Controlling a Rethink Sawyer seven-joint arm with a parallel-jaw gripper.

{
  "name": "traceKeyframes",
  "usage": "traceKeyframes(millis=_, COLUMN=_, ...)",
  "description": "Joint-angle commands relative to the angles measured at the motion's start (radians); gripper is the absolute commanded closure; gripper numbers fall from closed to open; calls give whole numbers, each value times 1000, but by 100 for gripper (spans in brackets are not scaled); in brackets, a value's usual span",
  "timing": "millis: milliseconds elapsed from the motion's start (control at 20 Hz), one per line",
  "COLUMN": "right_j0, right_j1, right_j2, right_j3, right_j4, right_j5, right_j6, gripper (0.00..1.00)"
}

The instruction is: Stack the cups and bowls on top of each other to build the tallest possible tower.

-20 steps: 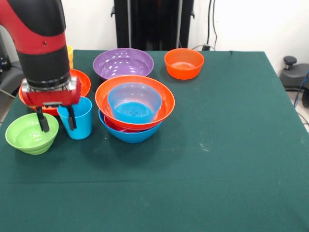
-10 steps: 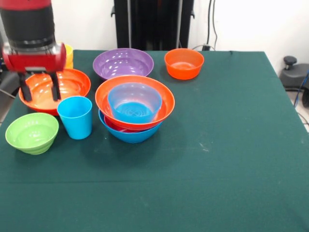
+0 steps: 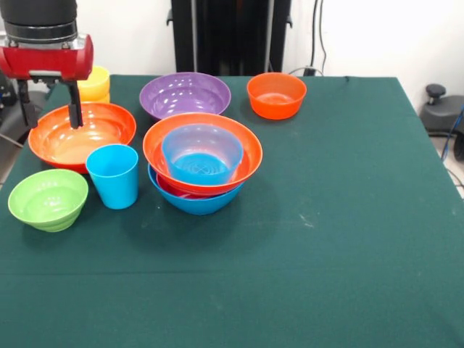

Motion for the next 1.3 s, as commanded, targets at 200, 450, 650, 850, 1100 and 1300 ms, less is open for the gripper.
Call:
traceKeyframes(millis=200, right_j0=13, right_j1=-43, right_j2=23, right_j3=159, right_j4=-43, right_j5=-81, right_j6=-13, gripper=0)
traceKeyframes(millis=450, right_j0=-6, right_j1=-131, right_j2=18, right_j3=276, right_j4=-18, right_j5=-96, right_j6=15, gripper=0)
traceKeyframes(millis=650, right_j0=-21, right_j1=-166, right_j2=17, right_j3=341, right_j4=-19, right_j5=-128, right_j6=26, gripper=0)
traceKeyframes(millis=850, right_j0=-24, right_j1=-136, right_j2=8, right_j3=330, right_j4=-40, right_j5=-151, right_j6=25, gripper=0)
traceKeyframes(millis=1100, right_j0=10, right_j1=-2, right_j2=-30, right_j3=209, right_j4=-95, right_j5=-195, right_j6=33, gripper=0)
traceKeyframes(millis=1300, right_j0=23, right_j1=44, right_j2=-39, right_j3=167, right_j4=-98, right_j5=-214, right_j6=39, gripper=0)
